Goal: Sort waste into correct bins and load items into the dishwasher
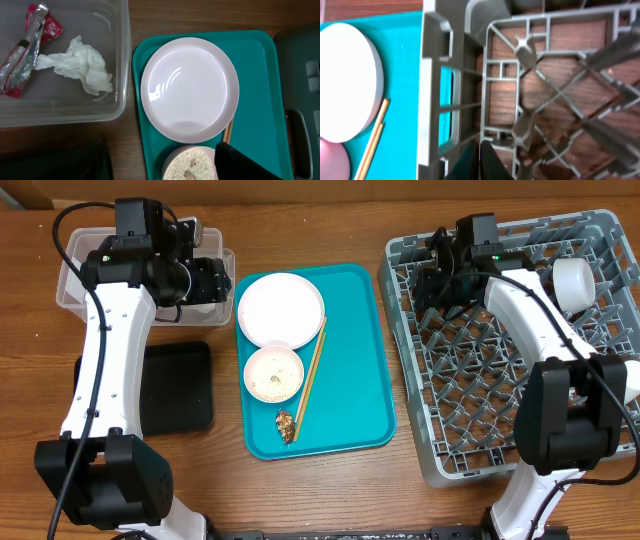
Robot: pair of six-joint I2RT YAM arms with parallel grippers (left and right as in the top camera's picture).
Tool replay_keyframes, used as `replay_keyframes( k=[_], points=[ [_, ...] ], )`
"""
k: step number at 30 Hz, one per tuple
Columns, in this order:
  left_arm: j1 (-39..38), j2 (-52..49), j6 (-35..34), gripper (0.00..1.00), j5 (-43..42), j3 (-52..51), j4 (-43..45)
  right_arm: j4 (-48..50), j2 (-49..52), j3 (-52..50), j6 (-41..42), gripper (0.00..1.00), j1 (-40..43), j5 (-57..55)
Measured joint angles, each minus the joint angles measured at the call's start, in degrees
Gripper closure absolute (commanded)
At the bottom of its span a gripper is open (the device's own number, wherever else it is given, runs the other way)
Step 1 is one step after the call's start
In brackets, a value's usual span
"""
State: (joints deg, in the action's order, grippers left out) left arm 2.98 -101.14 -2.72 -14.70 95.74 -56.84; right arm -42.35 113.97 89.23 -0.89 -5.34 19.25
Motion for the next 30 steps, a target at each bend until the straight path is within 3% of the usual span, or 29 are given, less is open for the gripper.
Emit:
replay_keyframes(
  k=[25,30],
  points=[
    [0.00,0.00,0.00,0.28,0.00,0.00,0.00,2.73,0.44,0.00,3.89,0.94,-0.11,-5.14],
    [0.00,0.00,0.00,0.27,0.00,0.00,0.02,1.38,0.44,0.00,3.89,0.81,-0.17,-4.28]
  ],
)
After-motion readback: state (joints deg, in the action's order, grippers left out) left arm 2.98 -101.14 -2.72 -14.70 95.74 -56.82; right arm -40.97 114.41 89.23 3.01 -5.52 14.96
